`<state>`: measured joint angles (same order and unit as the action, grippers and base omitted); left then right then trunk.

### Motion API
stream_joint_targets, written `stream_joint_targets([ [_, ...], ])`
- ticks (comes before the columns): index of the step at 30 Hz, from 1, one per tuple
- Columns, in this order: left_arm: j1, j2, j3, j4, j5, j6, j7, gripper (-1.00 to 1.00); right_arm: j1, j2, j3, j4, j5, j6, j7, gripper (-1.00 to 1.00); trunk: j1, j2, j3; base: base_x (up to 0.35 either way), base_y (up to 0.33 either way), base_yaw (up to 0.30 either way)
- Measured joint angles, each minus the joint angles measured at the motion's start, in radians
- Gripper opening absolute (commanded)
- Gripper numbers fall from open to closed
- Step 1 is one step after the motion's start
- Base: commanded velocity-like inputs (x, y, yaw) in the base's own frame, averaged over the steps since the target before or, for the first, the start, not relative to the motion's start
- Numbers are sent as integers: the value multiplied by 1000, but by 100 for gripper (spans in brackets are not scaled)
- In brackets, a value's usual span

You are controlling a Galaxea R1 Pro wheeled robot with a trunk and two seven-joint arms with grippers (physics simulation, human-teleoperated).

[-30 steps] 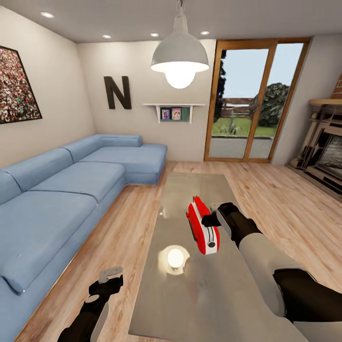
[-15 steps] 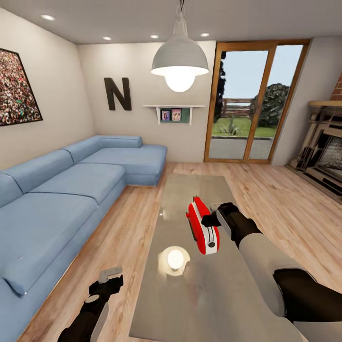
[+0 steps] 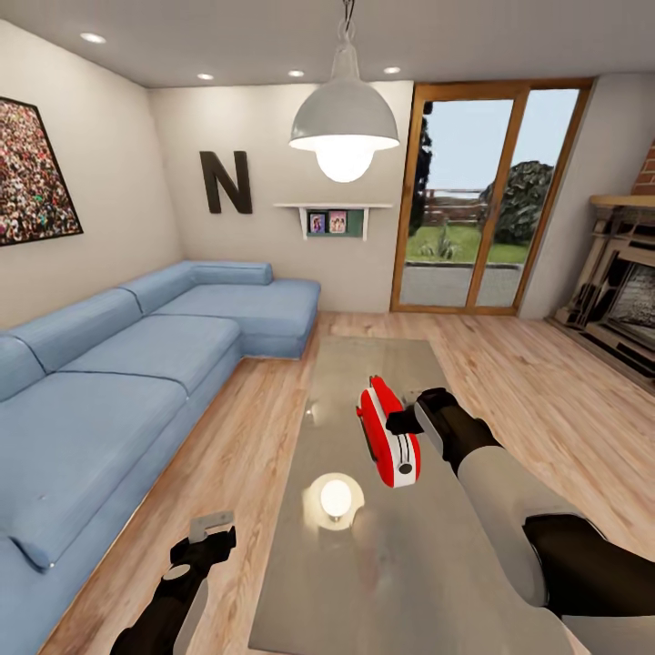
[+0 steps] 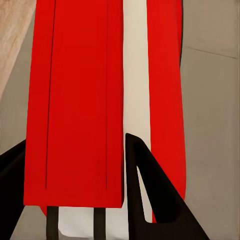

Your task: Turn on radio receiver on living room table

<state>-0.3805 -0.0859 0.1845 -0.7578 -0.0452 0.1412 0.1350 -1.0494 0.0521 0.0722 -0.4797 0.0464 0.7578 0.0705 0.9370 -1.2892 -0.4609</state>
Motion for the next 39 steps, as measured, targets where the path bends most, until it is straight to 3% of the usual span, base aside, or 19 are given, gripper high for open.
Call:
stream_joint_targets([
  [39,0,5,1,48,0,-30,1,100,0,0,1,0,3,-17,0,-100,-149,273,122,0,0,0],
])
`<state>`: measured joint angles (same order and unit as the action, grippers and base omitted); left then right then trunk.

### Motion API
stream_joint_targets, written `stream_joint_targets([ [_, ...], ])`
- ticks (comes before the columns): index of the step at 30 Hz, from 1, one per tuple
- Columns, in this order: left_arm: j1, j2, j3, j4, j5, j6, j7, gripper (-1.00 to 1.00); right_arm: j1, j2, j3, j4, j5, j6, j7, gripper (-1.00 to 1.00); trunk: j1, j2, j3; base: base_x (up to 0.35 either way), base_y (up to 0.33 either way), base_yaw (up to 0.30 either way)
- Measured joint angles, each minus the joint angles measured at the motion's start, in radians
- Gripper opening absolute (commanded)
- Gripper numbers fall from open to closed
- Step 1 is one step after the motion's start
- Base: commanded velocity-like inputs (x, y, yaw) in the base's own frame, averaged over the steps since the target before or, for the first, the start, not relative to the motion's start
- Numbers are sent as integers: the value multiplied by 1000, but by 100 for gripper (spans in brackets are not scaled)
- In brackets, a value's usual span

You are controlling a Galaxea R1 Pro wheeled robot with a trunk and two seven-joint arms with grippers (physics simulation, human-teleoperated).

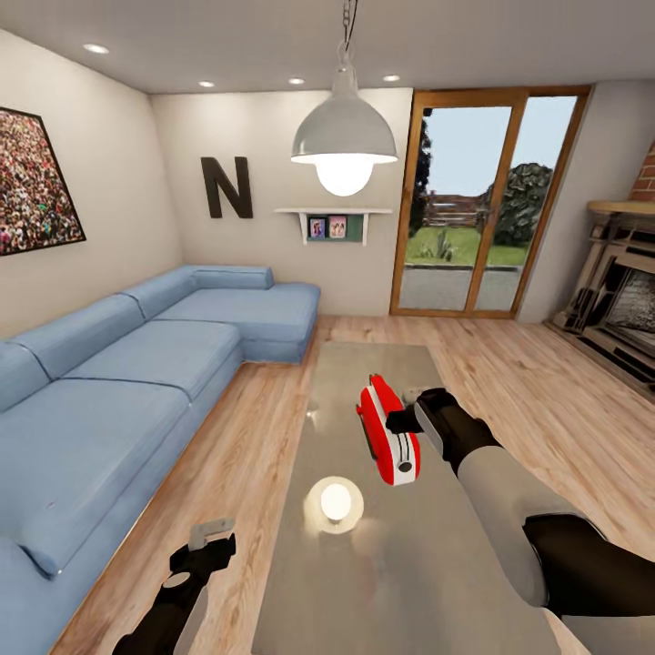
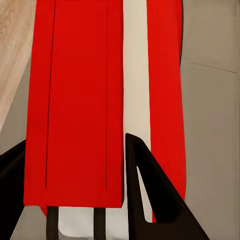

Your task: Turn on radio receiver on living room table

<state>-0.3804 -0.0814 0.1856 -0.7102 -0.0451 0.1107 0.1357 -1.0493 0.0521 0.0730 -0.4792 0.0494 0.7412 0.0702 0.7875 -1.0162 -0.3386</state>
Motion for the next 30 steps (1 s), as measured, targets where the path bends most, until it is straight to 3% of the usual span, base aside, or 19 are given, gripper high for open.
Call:
stream_joint_targets([
  [4,0,0,1,0,0,2,0,100,0,0,2,0,-5,-52,-10,-100,-15,28,13,0,0,0],
  [12,0,-1,2,-1,1,3,0,100,0,0,3,1,-3,-67,-13,-100,-46,84,38,0,0,0],
  [19,0,0,3,-3,5,-5,0,100,0,0,4,2,27,-73,-15,-100,-46,84,38,0,0,0],
  [27,0,-1,3,-5,1,-6,6,100,0,6,5,37,118,-225,-52,-100,-46,84,38,0,0,0],
  [30,0,-1,2,-5,0,-2,7,100,3,11,5,62,133,-315,-112,-100,-46,84,38,0,0,0],
])
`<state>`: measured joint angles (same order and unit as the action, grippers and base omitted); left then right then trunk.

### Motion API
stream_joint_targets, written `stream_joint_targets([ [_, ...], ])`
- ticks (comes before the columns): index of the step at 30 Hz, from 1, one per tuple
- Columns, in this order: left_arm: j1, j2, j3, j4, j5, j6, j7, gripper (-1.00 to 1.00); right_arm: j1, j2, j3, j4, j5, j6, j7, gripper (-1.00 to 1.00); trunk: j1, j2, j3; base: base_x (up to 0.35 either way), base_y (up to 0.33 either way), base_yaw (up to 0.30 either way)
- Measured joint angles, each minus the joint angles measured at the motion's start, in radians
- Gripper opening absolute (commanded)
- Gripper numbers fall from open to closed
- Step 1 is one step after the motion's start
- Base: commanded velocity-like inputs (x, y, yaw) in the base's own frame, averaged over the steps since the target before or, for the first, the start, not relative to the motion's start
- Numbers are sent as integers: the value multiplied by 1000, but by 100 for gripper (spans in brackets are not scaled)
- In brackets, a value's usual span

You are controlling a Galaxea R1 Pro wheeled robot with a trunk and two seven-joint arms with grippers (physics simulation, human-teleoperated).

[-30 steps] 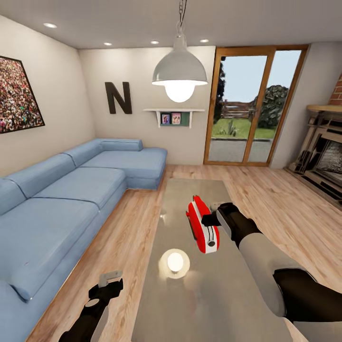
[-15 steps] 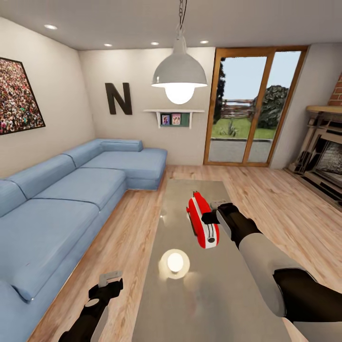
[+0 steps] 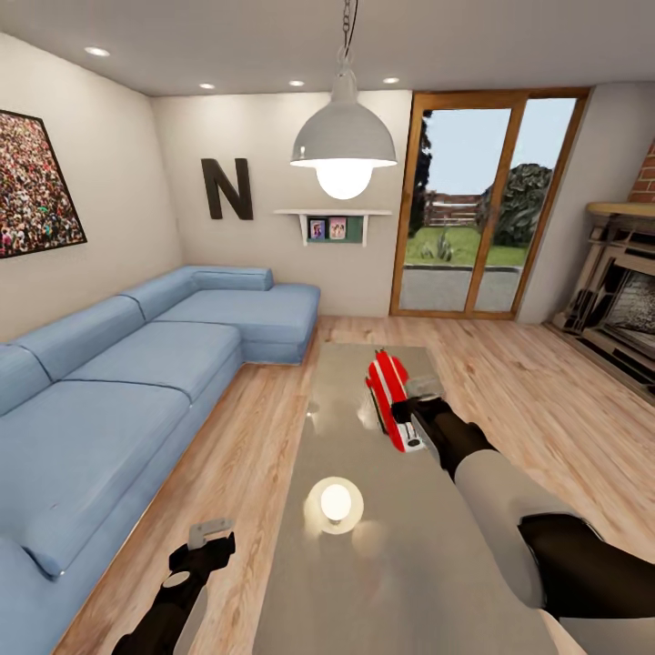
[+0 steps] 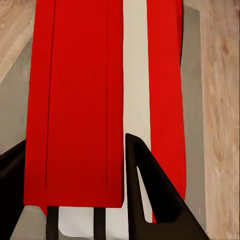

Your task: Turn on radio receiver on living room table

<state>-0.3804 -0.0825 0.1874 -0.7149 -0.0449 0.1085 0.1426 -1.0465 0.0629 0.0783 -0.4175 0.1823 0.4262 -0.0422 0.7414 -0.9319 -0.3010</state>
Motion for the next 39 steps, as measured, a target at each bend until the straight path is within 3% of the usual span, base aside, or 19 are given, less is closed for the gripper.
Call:
stream_joint_targets([
  [5,0,1,0,0,-2,4,0,100,3,24,1,51,5,-99,-149,-100,0,0,0,0,0,0],
  [9,0,1,0,1,-2,5,0,100,9,36,-2,81,60,-234,-254,-100,0,0,0,0,0,0],
  [10,0,1,0,1,-3,5,1,100,12,40,3,81,89,-254,-276,-100,0,0,0,0,0,0],
  [15,0,1,-1,1,-3,5,1,100,40,72,-2,92,117,-302,-383,-100,0,0,0,0,0,0],
  [19,0,1,-2,2,-3,5,0,100,82,111,-1,93,206,-390,-542,-100,0,0,0,0,0,0],
  [23,0,2,-2,1,-3,5,0,100,121,111,0,92,394,-435,-748,-100,0,0,0,0,0,0],
  [29,0,6,-2,2,-3,5,0,100,125,111,5,84,422,-440,-777,-100,0,0,0,0,0,0],
  [31,0,7,-2,2,-3,5,0,100,125,112,28,76,441,-440,-785,-100,0,0,0,0,0,0],
  [32,0,8,-2,1,-2,5,1,100,126,111,91,82,472,-440,-810,-100,0,0,0,0,0,0],
  [33,0,8,-2,2,-3,5,1,100,126,112,143,58,531,-438,-812,-100,0,0,0,0,0,0],
  [34,0,8,-2,2,-3,5,1,100,125,112,175,37,577,-440,-835,-100,0,0,0,0,0,0],
  [37,0,9,-2,2,-3,5,1,100,125,111,170,40,611,-439,-866,-100,0,0,0,0,0,0],
  [39,0,9,-2,3,-3,5,1,100,125,104,191,39,651,-438,-873,-100,0,0,0,0,0,0],
])
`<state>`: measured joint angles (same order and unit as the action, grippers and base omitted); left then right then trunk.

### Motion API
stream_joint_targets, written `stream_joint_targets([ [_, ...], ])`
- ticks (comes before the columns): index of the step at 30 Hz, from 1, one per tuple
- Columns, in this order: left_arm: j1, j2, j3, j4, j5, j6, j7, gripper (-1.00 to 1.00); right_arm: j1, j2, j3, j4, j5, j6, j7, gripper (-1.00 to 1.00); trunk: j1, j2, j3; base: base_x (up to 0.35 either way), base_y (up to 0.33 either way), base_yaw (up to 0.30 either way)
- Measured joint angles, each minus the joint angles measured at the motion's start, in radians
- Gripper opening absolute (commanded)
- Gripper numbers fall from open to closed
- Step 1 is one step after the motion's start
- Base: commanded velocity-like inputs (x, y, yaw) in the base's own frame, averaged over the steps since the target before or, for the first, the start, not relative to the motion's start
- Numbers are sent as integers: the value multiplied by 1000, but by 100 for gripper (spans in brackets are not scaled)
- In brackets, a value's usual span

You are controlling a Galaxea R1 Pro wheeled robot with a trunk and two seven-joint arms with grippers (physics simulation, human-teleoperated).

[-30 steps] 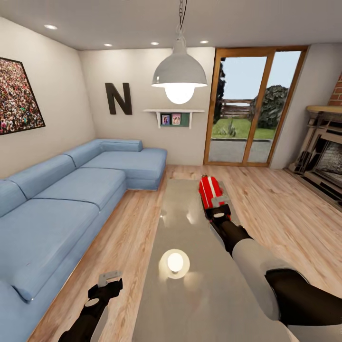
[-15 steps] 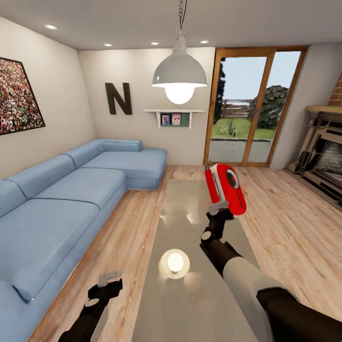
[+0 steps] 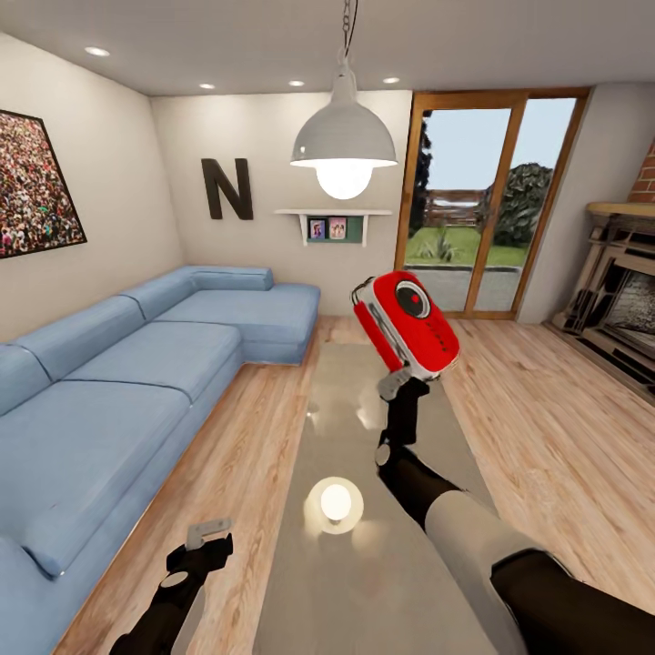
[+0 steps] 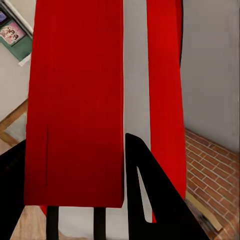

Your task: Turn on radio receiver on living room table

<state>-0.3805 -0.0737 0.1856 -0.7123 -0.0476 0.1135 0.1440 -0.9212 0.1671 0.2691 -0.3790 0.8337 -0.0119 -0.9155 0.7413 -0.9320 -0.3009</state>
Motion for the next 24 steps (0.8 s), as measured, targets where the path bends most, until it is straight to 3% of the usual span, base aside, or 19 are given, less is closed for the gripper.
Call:
stream_joint_targets([
  [4,0,0,0,0,0,0,-1,100,0,-22,0,4,49,1,-1,-100,0,0,0,0,0,0],
  [6,0,0,0,1,0,0,-1,100,1,-26,8,24,127,2,-5,-100,0,0,0,0,0,0],
  [9,0,0,0,0,0,0,-1,100,1,-27,3,44,192,6,-12,-100,0,0,0,0,0,0],
  [12,0,0,0,0,0,0,-1,100,1,-25,4,58,218,10,-13,-100,0,0,0,0,0,0],
  [19,0,0,0,0,0,0,-1,100,1,-25,3,127,229,11,-22,-100,0,0,0,0,0,0],
  [24,0,0,0,0,0,0,-1,100,3,-26,0,203,233,10,-92,-100,0,0,0,0,0,0],
])
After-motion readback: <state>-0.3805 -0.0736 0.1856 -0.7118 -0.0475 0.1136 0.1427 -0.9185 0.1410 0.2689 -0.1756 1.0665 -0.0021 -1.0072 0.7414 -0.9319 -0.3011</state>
